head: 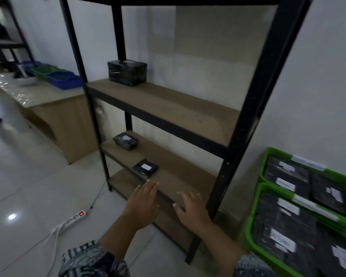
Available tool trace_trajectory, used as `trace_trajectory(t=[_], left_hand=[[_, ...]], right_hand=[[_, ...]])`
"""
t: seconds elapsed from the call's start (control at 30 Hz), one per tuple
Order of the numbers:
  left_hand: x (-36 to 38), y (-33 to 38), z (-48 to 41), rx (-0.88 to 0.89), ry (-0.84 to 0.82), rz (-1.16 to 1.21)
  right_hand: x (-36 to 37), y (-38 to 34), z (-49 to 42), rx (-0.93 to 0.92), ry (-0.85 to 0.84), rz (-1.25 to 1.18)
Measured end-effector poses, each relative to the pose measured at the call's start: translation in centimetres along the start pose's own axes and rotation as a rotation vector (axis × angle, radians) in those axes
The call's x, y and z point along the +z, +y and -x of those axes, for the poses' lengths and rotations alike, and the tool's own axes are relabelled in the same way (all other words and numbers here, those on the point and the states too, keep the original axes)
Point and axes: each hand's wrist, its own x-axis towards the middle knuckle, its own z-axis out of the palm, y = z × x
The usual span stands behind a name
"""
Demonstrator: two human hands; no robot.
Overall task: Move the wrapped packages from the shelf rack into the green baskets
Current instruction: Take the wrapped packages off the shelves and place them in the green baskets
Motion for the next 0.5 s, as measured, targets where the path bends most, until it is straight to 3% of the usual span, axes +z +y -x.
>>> trace_trajectory(t=[0.5], left_hand=[[-0.5,-19.0,-7.7,-0.184,-0.156,0.021]], right_hand=[[9.7,-8.4,-18.7,0.077,-0.154,-0.036]])
